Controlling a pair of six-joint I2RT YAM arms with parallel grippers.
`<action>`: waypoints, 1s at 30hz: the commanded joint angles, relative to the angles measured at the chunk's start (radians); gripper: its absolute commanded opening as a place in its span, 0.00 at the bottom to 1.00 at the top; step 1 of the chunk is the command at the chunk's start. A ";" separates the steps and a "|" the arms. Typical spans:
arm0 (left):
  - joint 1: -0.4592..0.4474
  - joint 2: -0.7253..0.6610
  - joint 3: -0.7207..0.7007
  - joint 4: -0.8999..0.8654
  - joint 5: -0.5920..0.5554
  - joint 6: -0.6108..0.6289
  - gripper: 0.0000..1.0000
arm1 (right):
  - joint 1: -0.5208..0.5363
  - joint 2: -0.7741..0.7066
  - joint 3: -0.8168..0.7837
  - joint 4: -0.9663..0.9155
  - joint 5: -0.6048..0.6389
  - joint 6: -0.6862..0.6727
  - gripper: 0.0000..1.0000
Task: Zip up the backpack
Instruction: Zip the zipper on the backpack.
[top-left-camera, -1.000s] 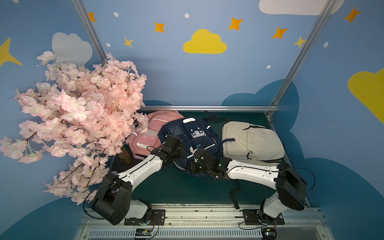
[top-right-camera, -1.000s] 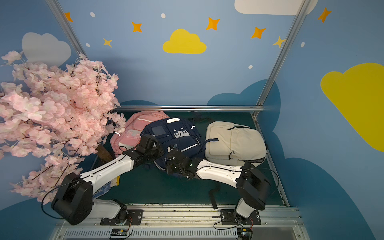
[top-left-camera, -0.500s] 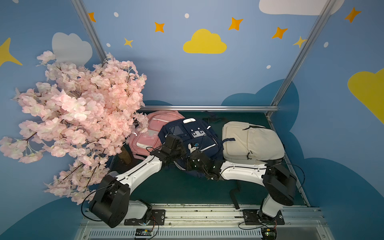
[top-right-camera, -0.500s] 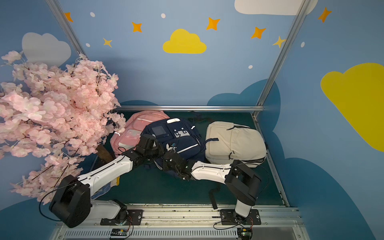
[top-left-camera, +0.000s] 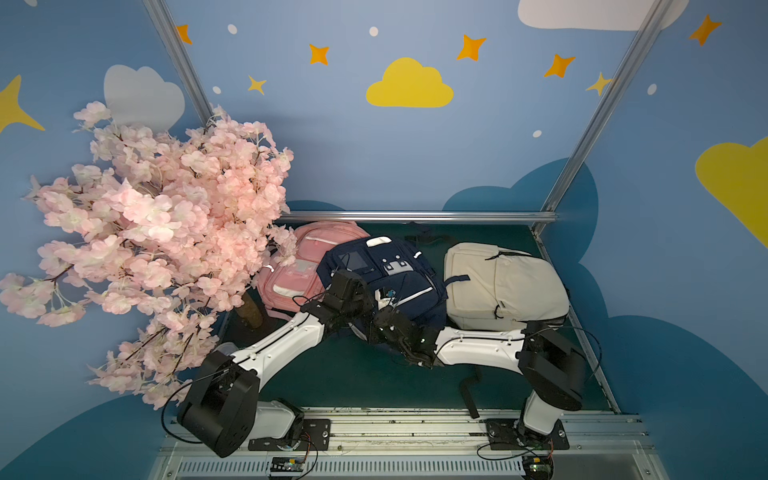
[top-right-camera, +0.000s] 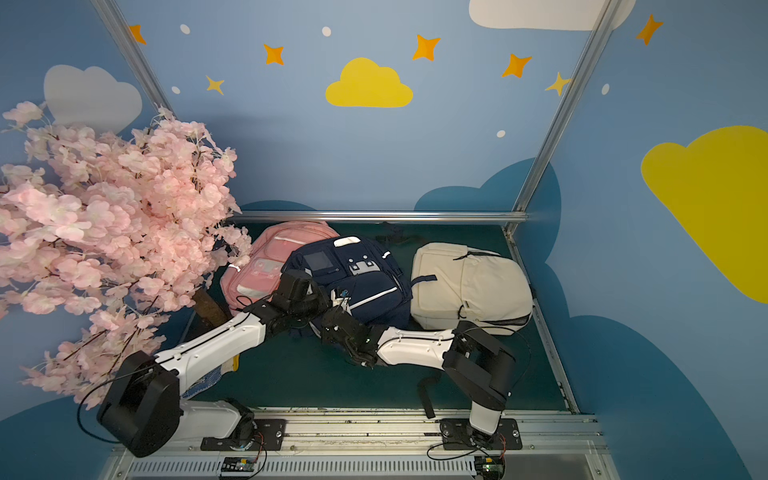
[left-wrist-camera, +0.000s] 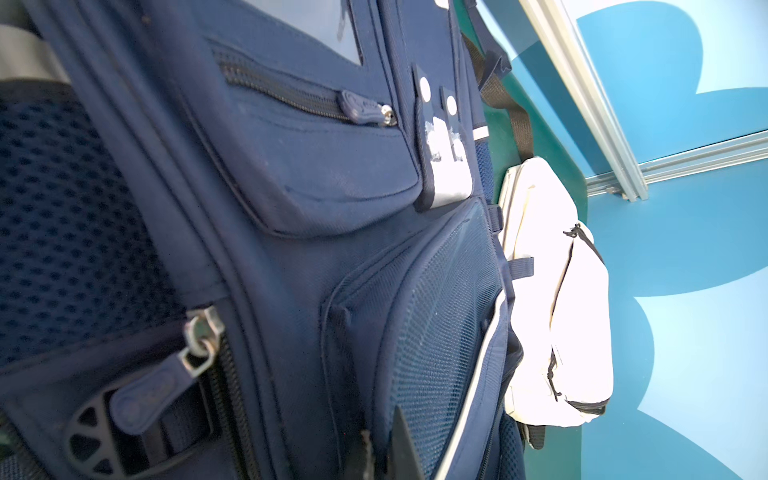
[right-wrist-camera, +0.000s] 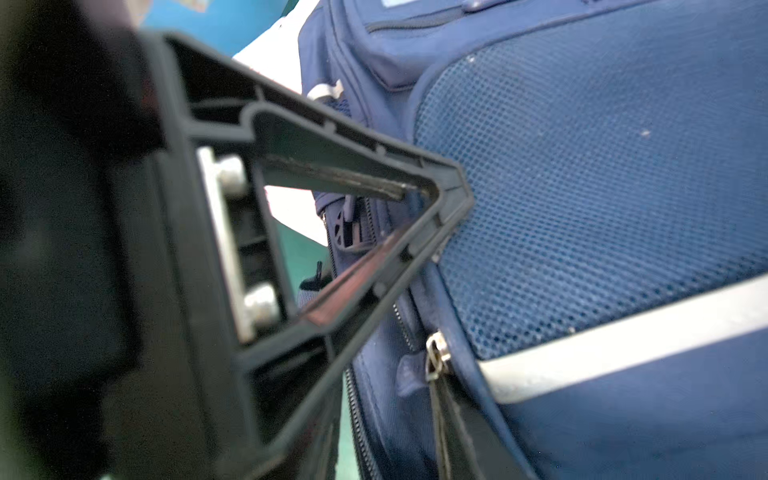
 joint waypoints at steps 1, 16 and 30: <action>-0.013 -0.059 0.001 0.030 0.041 -0.005 0.03 | -0.031 0.039 -0.015 -0.042 0.142 0.026 0.35; -0.009 -0.067 0.017 -0.003 -0.011 0.017 0.03 | -0.009 -0.031 -0.041 -0.145 0.216 0.003 0.09; 0.079 -0.015 0.056 -0.003 -0.002 0.068 0.03 | 0.007 -0.101 0.016 -0.579 0.133 0.102 0.00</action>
